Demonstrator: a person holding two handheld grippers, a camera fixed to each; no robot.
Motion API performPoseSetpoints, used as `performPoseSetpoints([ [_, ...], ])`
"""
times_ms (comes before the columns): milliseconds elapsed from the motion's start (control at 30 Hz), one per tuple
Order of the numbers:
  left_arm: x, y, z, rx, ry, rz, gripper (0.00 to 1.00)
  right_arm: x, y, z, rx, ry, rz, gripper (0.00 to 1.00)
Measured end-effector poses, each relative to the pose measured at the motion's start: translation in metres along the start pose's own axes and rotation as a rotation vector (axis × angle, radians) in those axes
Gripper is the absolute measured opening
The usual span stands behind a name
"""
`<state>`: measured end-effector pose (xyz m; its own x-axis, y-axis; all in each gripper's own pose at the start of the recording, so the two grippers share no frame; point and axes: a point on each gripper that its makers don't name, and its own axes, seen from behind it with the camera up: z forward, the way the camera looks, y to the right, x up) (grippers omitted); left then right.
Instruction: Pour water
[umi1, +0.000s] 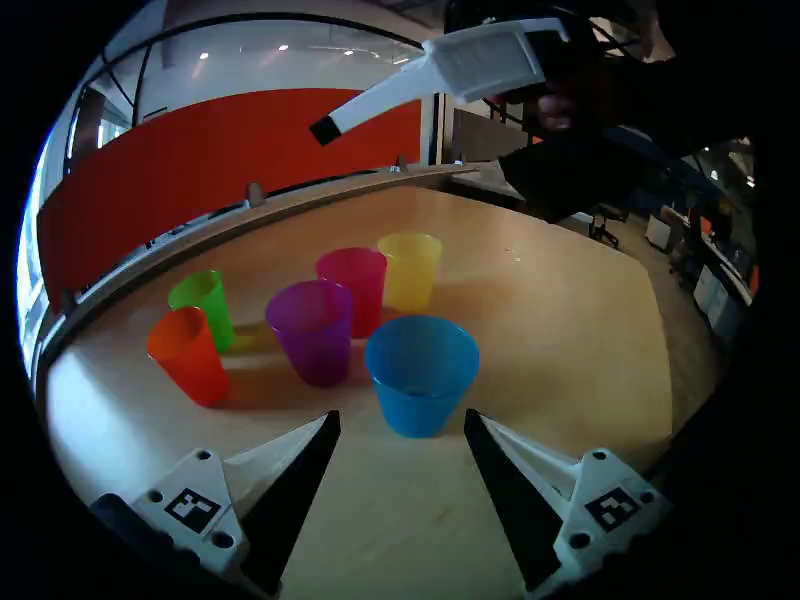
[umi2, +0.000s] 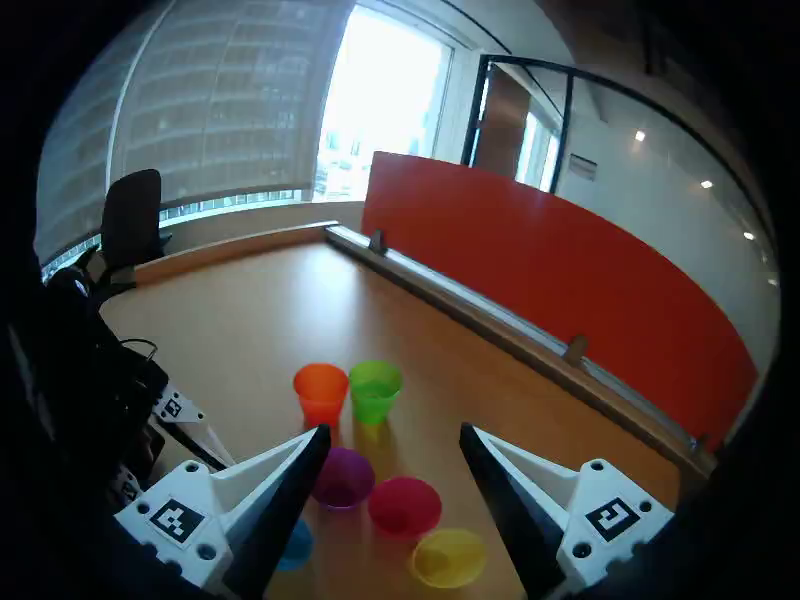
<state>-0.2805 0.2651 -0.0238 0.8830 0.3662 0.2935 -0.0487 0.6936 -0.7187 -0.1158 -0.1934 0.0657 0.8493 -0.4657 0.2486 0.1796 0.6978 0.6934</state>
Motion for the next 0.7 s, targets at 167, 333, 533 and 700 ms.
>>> performPoseSetpoints([
  [167,-0.004,0.007,0.013,-0.027,-0.009,0.002,0.92,0.002,0.003,0.01,0.007,-0.003,-0.005,1.0],
  [333,-0.002,0.009,0.023,-0.032,-0.007,0.008,0.92,-0.002,0.008,0.018,0.011,-0.013,-0.013,1.0],
  [533,0.004,0.009,0.032,-0.037,-0.007,0.005,0.92,-0.005,0.012,0.028,0.016,-0.021,-0.014,1.0],
  [700,0.005,0.008,0.038,-0.039,-0.022,0.008,0.92,-0.005,0.013,0.033,0.021,-0.022,-0.015,1.0],
])
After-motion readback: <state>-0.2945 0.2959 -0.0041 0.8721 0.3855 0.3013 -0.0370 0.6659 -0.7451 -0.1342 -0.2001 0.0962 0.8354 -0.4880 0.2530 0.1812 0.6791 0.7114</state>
